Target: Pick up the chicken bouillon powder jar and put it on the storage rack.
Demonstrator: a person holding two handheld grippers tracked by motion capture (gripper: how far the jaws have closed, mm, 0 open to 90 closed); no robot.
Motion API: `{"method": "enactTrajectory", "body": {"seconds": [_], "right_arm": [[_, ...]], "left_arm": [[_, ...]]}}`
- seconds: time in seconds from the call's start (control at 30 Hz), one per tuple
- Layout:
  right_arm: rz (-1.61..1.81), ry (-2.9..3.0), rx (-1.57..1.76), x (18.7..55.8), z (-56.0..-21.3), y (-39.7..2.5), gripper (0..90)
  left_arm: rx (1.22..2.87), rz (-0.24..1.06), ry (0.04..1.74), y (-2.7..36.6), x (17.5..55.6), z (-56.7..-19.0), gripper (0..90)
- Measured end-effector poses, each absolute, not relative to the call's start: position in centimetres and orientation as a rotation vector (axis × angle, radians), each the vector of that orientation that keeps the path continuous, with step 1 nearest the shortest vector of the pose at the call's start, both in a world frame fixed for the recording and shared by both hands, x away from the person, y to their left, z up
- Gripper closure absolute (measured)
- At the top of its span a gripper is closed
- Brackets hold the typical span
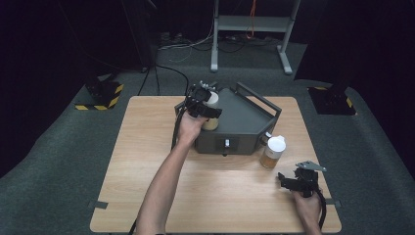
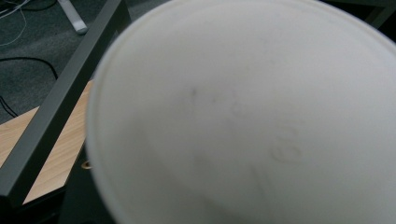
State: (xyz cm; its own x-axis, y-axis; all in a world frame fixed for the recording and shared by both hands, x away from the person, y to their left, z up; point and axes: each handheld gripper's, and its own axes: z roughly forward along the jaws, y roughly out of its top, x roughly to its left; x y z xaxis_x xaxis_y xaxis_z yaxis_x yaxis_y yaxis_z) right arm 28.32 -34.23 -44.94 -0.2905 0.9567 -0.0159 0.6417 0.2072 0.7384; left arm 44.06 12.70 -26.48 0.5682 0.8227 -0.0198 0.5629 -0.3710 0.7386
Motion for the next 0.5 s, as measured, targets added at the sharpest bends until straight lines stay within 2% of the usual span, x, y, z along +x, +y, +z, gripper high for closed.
{"method": "enactTrajectory", "body": {"seconds": [0.3, 0.5], "right_arm": [[0.873, 2.010, 1.478, 28.32, -44.95, -34.24, 9.3], [0.873, 2.010, 1.478, 28.32, -44.95, -34.24, 9.3]], "left_arm": [[2.060, 0.494, 1.124, 12.55, 43.59, -26.64, 10.9], [2.040, 0.489, 1.123, 13.11, 43.14, -26.83, 7.1]]}}
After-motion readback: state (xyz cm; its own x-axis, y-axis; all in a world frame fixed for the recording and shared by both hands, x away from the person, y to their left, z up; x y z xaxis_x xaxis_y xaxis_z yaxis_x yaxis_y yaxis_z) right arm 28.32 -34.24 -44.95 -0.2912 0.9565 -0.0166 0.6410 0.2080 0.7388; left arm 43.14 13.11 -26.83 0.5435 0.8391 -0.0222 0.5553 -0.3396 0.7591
